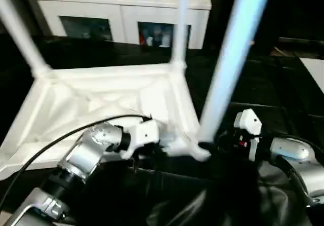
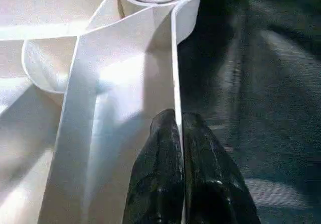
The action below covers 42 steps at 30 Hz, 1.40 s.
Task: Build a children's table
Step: Rotate leg to tighten
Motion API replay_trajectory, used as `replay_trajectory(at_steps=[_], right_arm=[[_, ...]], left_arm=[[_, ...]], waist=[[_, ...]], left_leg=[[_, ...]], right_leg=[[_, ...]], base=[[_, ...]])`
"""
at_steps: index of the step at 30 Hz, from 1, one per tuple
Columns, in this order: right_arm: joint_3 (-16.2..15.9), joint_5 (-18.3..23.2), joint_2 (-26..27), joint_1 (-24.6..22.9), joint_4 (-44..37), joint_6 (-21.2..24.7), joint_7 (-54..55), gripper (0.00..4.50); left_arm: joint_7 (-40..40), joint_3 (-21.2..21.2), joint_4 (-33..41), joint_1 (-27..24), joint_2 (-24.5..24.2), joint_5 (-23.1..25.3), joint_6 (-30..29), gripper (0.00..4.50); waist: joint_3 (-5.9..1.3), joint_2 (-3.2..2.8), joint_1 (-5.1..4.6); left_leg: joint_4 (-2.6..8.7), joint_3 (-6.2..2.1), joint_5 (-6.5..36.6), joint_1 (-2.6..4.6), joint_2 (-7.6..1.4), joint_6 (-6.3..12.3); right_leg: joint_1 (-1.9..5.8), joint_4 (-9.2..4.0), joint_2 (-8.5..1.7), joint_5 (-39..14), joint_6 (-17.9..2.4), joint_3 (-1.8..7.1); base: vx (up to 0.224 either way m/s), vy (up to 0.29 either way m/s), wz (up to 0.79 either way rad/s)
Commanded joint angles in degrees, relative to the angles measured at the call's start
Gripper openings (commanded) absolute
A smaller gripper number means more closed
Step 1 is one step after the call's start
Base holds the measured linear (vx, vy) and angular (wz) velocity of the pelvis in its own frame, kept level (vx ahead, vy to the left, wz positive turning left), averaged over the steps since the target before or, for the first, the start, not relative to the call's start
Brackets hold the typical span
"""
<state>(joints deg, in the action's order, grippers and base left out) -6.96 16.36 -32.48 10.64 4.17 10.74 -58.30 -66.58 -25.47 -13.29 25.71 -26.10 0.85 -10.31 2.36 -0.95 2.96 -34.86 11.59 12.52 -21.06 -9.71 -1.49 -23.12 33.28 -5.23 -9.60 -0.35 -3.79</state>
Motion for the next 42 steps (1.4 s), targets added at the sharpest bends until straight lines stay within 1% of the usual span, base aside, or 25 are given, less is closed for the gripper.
replay_trajectory(at_steps=[1, 2, 3, 5, 7, 8, 10, 12, 15, 17, 24, 27, 28, 29, 30, 31, 32, 33, 34, 35, 36, 37, 39, 41, 42], right_arm=[[-0.82, 1.21, -1.01, 0.76, 0.02, 0.56, -2.52, 3.83], [-0.91, 1.3, -1.07, 0.81, 0.11, 0.59, -2.82, 3.83], [-2.21, 0.01, -1.47, 0.98, 1.16, -0.24, -4.3, 3.83], [-2.86, -1.09, -1.51, 1.08, 1.97, -0.64, -4.69, 3.83], [-3.29, -1.65, -1.69, 1.14, 2.3, -0.53, -5.2, 3.83], [-3.3, -1.66, -1.69, 1.14, 2.3, -0.52, -5.21, 3.65], [-3.66, -1.99, -1.88, 1.22, 2.67, -0.46, -5.61, 3.65], [-3.35, -1.99, -1.47, 1.47, 3.27, -0.48, -5.04, 3.3], [-3.05, -1.66, -1.09, 1.89, 3.84, -0.43, -4.93, 3.17], [-2.84, -1.47, -0.84, 2.02, 4.0, -0.44, -5.02, 2.86], [-2.59, -0.36, -0.23, 1.22, 4.07, 0.37, -5.4, 2.65], [-1.25, -0.64, 2.98, 1.34, 5.81, -0.39, -0.72, 2.64], [-0.67, -1.73, 4.88, 2.06, 7.77, -0.48, 3.19, 2.63], [-0.67, -1.73, 4.88, 2.06, 7.77, -0.48, 3.19, 2.63], [0.39, -4.45, 9.13, 4.0, 12.12, -0.13, 12.75, 2.63], [1.18, -6.13, 12.06, 5.34, 14.77, 0.41, 19.57, 2.63], [1.81, -7.28, 14.24, 6.33, 16.6, 0.97, 24.74, 2.63], [2.63, -8.54, 16.88, 7.53, 18.67, 1.79, 31.21, 2.63], [2.68, -8.62, 17.05, 7.6, 18.81, 1.85, 31.63, 2.63], [3.41, -10.34, 20.87, 9.41, 21.79, 2.53, 40.08, 2.63], [3.49, -11.38, 22.75, 10.51, 23.46, 2.41, 44.18, 2.63], [3.53, -11.49, 24.35, 11.31, 24.55, 2.49, 46.12, 2.63], [3.23, -12.5, 26.56, 12.56, 26.04, 1.77, 48.59, 2.62], [2.87, -12.86, 27.72, 13.36, 26.9, 1.27, 49.54, 2.62], [2.34, -13.12, 28.49, 13.97, 27.35, 0.99, 49.54, 2.62]], left_arm=[[-1.29, -0.82, 1.43, 0.78, 0.13, -0.12, 0.58, 0.0], [-1.31, -0.81, 1.41, 0.83, 0.11, -0.11, 0.58, 0.0], [-1.52, -0.76, 1.28, 1.1, -0.02, -0.05, 0.54, 0.0], [-1.35, -0.59, 1.15, 1.31, -0.06, -0.02, 0.54, 0.0], [-1.44, -0.49, 1.1, 1.43, -0.22, -0.04, 0.41, 0.0], [-1.45, -0.49, 1.11, 1.43, -0.22, -0.05, 0.41, 0.0], [-1.59, -0.36, 1.08, 1.42, -0.45, -0.07, 0.38, 0.0], [-1.36, -0.2, 0.99, 1.41, -0.51, 0.05, 0.47, 0.0], [-1.32, -0.08, 0.86, 1.42, -0.55, 0.1, 0.55, 0.0], [-1.31, -0.06, 0.67, 1.46, -0.56, 0.15, 0.64, 0.0], [-1.41, -0.13, 0.15, 1.4, -0.49, 0.09, 0.51, 0.0], [0.08, 0.01, -0.55, 1.09, 0.24, 0.42, -0.42, 0.0], [1.34, -0.22, -1.28, 1.07, 0.9, 1.08, -1.11, 0.0], [1.34, -0.22, -1.28, 1.07, 0.9, 1.08, -1.11, 0.0], [5.87, 0.12, -3.97, 1.48, 3.74, 2.13, -2.66, 0.0], [9.43, 0.52, -5.86, 1.94, 6.14, 2.73, -3.99, 0.0], [12.61, 0.9, -7.45, 2.42, 8.07, 3.34, -4.76, 0.0], [16.68, 1.51, -9.65, 3.34, 10.41, 4.06, -5.7, 0.0], [16.94, 1.55, -9.79, 3.4, 10.56, 4.1, -5.76, 0.0], [23.67, 2.55, -13.63, 5.38, 14.24, 5.29, -7.11, 0.0], [26.6, 3.22, -15.55, 6.46, 16.05, 5.43, -7.77, 0.0], [28.43, 3.76, -16.96, 7.32, 17.42, 5.28, -8.28, 0.0], [31.6, 4.68, -19.26, 8.69, 19.32, 5.32, -8.57, 0.0], [32.37, 4.65, -20.32, 9.37, 19.8, 5.67, -8.37, 0.0], [32.99, 4.54, -21.1, 9.9, 19.97, 6.18, -7.95, 0.0]], waist=[[-3.05, 0.4, -0.19], [-3.01, 0.51, -0.21], [-2.96, 0.58, -0.13], [-2.97, 0.63, -0.18], [-3.08, 0.75, -0.12], [-3.11, 0.78, -0.1], [-3.15, 0.78, -0.06], [-3.19, 0.73, -0.09], [-3.19, 0.64, -0.1], [-3.21, 0.69, -0.11], [-3.21, 0.67, -0.17], [-3.16, 0.6, -0.24], [-3.14, 0.58, -0.45], [-3.0, 0.63, -0.54], [-2.95, 0.69, -0.87], [-2.61, 0.61, -1.39], [-2.48, 0.58, -1.84], [-2.61, 0.67, -2.3], [-2.74, 0.73, -2.6], [-2.7, 0.79, -2.76], [-2.57, 0.62, -3.09], [-2.47, 0.9, -3.2], [-2.47, 1.0, -3.22], [-2.57, 0.78, -3.19], [-2.69, 0.7, -3.19]], left_leg=[[4.58, -1.55, 8.64, 1.08, -3.99, 4.55], [4.57, -1.53, 9.24, 1.05, -3.95, 4.26], [4.65, -1.59, 9.9, 1.06, -3.99, 3.59], [4.64, -1.64, 9.96, 0.98, -3.91, 2.98], [4.5, -1.62, 8.94, 0.82, -3.8, 3.08], [4.47, -1.63, 8.59, 0.77, -3.79, 3.2], [4.37, -1.66, 7.86, 0.67, -3.77, 3.57], [4.34, -1.69, 7.43, 0.65, -3.77, 3.78], [4.31, -1.69, 7.59, 0.62, -3.75, 3.81], [4.27, -1.7, 7.66, 0.63, -3.74, 3.81], [4.29, -1.72, 8.09, 0.63, -3.74, 3.59], [4.26, -1.65, 8.27, 0.6, -3.62, 3.51], [4.33, -1.66, 8.76, 0.53, -3.63, 2.98], [4.41, -1.72, 9.48, 0.49, -3.54, 2.57], [4.6, -1.88, 11.14, 0.5, -3.5, 1.83], [4.74, -1.91, 12.76, 0.63, -3.43, 0.6], [4.71, -1.9, 13.82, 0.47, -3.18, -0.11], [4.82, -2.32, 15.69, 0.58, -3.05, -1.66], [4.8, -2.44, 15.8, 0.73, -3.06, -2.08], [4.8, -2.48, 16.17, 0.71, -3.06, -2.03], [4.73, -2.38, 17.55, 1.16, -2.95, -2.12], [4.56, -2.46, 19.18, 1.32, -2.61, -1.97], [4.5, -2.53, 19.53, 1.3, -2.46, -1.09], [4.62, -2.65, 19.47, 1.2, -2.51, -0.47], [4.82, -2.68, 19.29, 1.12, -2.62, -0.25]], right_leg=[[2.64, -2.75, -3.55, -9.99, -15.67, 2.7], [2.64, -2.87, -3.57, -10.86, -15.3, 2.75], [2.63, -3.02, -3.69, -12.43, -14.75, 2.82], [2.65, -3.06, -3.65, -13.39, -14.15, 2.83], [2.7, -2.94, -3.68, -12.7, -13.93, 2.89], [2.74, -2.87, -3.66, -12.43, -13.88, 2.88], [2.77, -2.81, -3.67, -12.19, -13.76, 2.86], [2.73, -2.72, -3.64, -11.85, -13.98, 2.8], [2.74, -2.73, -3.58, -11.78, -14.18, 2.77], [2.76, -2.7, -3.58, -11.8, -14.14, 2.77], [2.75, -2.74, -3.55, -12.4, -14.04, 2.75], [2.6, -2.86, -3.57, -12.84, -14.13, 2.75], [2.54, -2.91, -3.56, -13.78, -13.97, 2.74], [2.55, -3.12, -3.51, -15.05, -13.68, 2.67], [2.63, -3.33, -3.56, -18.36, -12.7, 2.58], [2.2, -3.85, -3.45, -21.75, -11.9, 2.51], [2.14, -3.96, -3.36, -24.04, -11.32, 2.4], [2.21, -4.31, -3.5, -28.33, -9.63, 2.12], [2.06, -4.55, -3.65, -28.96, -8.7, 2.25], [2.04, -4.65, -3.61, -28.96, -8.47, 2.24], [1.47, -4.91, -3.41, -30.06, -8.14, 2.21], [1.48, -5.45, -3.46, -33.44, -6.99, 1.9], [1.37, -6.05, -3.63, -36.37, -5.35, 1.79], [1.45, -6.23, -3.59, -36.37, -4.67, 1.61], [1.5, -6.11, -3.47, -34.73, -4.71, 1.58]], base=[[0.0, 0.0, 0.0], [0.0, 0.0, 0.0], [0.0, 0.0, 0.0], [0.0, 0.0, 0.0], [0.0, 0.0, 0.0], [0.0, 0.0, 0.0], [0.0, 0.0, 0.0], [0.0, 0.0, 0.0], [0.0, 0.0, 0.0], [0.0, 0.0, 0.0], [0.0, 0.0, 0.0], [0.0, 0.0, 0.0], [0.0, 0.0, 0.0], [0.0, 0.0, 0.0], [0.0, 0.0, 0.0], [0.0, 0.0, 0.0], [-0.059, 0.002, -0.07], [-0.059, 0.002, -0.07], [0.0, 0.0, 0.0], [0.0, 0.0, 0.0], [0.0, 0.0, 0.0], [0.0, 0.0, 0.0], [0.0, 0.0, 0.0], [0.0, 0.0, 0.0], [0.0, 0.0, 0.0]])
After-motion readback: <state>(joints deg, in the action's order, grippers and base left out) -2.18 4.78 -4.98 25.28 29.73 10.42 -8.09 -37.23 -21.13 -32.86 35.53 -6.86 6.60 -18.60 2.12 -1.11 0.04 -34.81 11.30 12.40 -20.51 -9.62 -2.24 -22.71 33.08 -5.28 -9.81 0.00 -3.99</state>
